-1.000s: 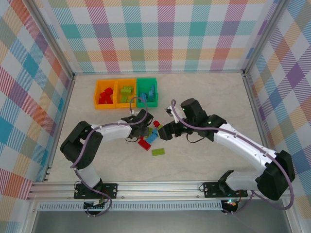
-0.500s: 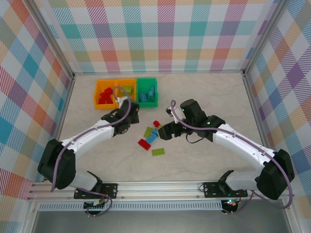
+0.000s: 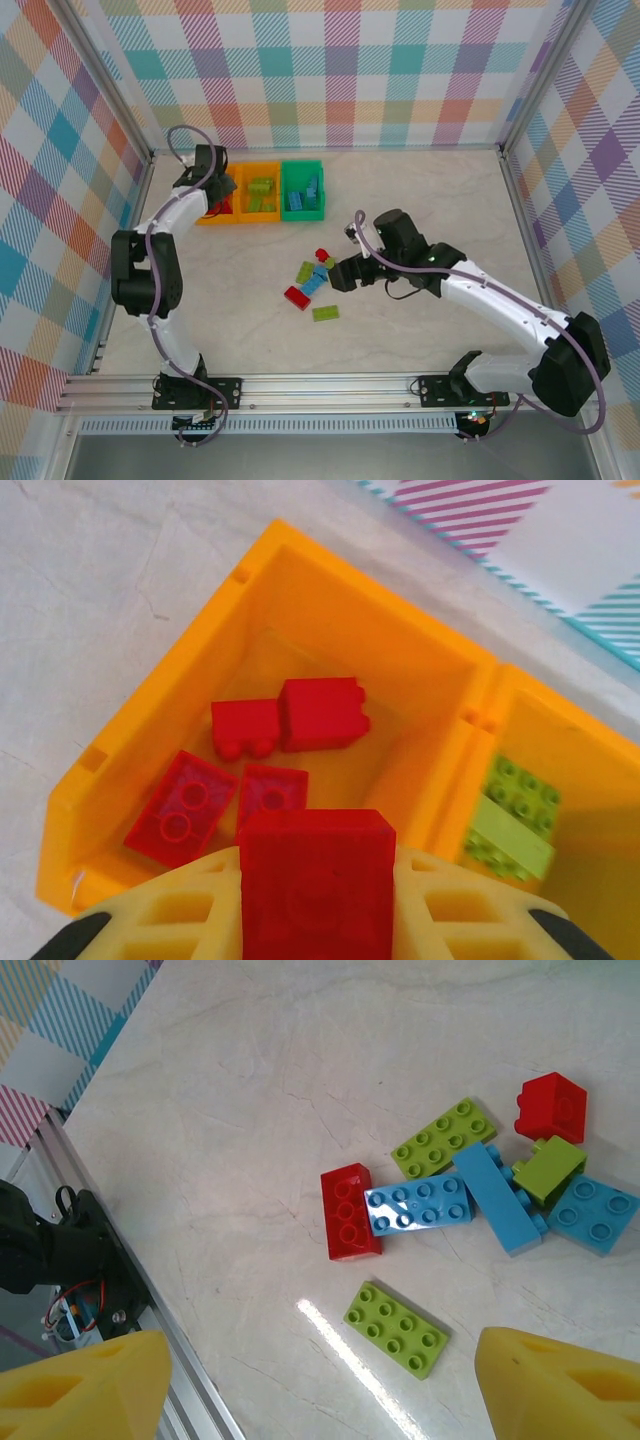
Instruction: Sort the legos into containers by color
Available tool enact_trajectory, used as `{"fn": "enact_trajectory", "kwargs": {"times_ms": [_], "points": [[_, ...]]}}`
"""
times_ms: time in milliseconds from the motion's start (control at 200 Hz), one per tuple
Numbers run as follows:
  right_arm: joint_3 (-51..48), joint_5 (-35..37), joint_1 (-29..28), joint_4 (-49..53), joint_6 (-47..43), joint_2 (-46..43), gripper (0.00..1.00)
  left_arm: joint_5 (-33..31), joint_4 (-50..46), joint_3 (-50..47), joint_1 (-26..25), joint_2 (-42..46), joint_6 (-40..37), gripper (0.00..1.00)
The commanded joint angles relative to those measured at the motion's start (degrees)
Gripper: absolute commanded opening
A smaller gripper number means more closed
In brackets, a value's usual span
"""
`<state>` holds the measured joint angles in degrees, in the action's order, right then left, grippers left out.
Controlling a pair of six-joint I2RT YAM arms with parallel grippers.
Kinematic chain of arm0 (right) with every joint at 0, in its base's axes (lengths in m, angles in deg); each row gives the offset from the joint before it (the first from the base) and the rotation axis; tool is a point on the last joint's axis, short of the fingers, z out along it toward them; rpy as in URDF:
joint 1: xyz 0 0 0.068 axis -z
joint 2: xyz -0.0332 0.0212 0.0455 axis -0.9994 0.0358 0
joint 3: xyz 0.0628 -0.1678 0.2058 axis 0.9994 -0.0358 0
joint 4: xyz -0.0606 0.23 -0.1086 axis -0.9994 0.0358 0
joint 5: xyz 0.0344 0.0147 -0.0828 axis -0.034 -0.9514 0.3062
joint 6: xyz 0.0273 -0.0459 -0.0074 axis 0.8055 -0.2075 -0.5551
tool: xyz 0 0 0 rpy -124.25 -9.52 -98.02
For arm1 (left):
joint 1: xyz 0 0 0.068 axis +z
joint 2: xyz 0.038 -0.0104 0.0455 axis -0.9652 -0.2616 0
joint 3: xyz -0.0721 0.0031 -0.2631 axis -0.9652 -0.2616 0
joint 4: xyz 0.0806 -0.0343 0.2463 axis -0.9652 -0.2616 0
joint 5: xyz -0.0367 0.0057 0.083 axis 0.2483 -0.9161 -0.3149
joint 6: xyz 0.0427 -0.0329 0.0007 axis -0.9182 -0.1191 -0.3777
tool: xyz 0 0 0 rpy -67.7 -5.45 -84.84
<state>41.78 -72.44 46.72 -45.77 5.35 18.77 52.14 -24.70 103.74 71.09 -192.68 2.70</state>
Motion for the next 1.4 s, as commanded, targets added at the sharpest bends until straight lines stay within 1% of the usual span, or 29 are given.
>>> {"fn": "enact_trajectory", "kwargs": {"times_ms": [0,110,205,300,365,430,480,545,625,715,790,855,920,970,1030,1100,1180,1330,1395], "points": [[-1.2,2.4,-0.2,0.8,1.5,-2.4,0.80,5.9,-2.3,3.6,3.2,-2.6,2.0,0.34],[-1.5,3.4,-0.2,1.3,2.0,-2.6,0.80,7.1,-5.7,6.6,4.0,-3.2,0.7,0.45],[-1.8,3.9,-0.2,0.5,2.6,-2.1,0.80,9.3,-4.4,3.9,4.0,0.4,1.0,0.54],[-1.9,4.9,-0.3,-0.9,3.4,-0.9,0.80,12.7,-2.4,-0.8,3.7,6.6,2.6,0.59],[-1.3,5.9,-0.2,-1.1,3.8,0.6,0.80,14.1,-2.4,-4.5,3.0,12.0,3.4,0.60],[-0.9,8.8,-0.2,-1.1,4.4,2.3,0.80,14.3,-1.5,-9.5,0.7,19.0,3.5,0.59],[-0.9,11.1,-0.3,-1.1,4.7,3.9,0.80,13.6,-0.7,-13.4,-2.3,24.8,2.9,0.59],[-0.3,14.0,-0.2,-0.7,5.1,6.4,0.80,12.5,-0.7,-17.6,-7.4,31.9,0.6,0.59],[0.5,16.0,-0.2,-0.6,4.8,9.9,0.79,9.9,-2.9,-20.9,-15.2,39.4,-3.2,0.58],[2.1,17.3,-0.3,-0.7,4.4,13.9,0.79,7.7,-6.7,-23.4,-23.9,45.9,-6.8,0.58],[4.6,18.0,-0.3,-0.8,5.4,17.3,0.78,4.6,-11.8,-24.0,-30.9,49.6,-8.7,0.58],[7.2,18.2,-0.3,-1.1,6.8,20.9,0.76,1.6,-17.2,-23.5,-36.3,51.5,-10.1,0.58],[9.9,18.5,-0.3,-1.2,7.9,24.5,0.73,-0.2,-23.3,-22.5,-40.5,52.4,-11.9,0.58],[11.8,19.4,-0.4,-1.1,8.3,27.2,0.73,0.2,-27.0,-21.9,-42.6,52.6,-13.9,0.59],[14.0,21.1,-0.6,-0.4,8.4,30.2,0.73,3.9,-29.9,-22.4,-43.3,52.8,-16.6,0.60],[16.3,22.6,-0.9,0.5,7.9,33.0,0.71,7.4,-32.1,-23.5,-43.4,53.6,-16.9,0.60],[18.1,23.7,-1.2,1.1,7.4,35.5,0.66,10.4,-32.1,-25.6,-43.4,56.2,-17.3,0.61],[20.6,23.2,-2.2,1.7,5.8,38.9,0.53,6.7,-31.3,-28.9,-43.4,61.6,-18.1,0.65],[22.8,23.7,-2.8,4.2,5.4,40.9,0.51,5.5,-31.4,-29.5,-43.4,62.6,-19.0,0.68]]}}
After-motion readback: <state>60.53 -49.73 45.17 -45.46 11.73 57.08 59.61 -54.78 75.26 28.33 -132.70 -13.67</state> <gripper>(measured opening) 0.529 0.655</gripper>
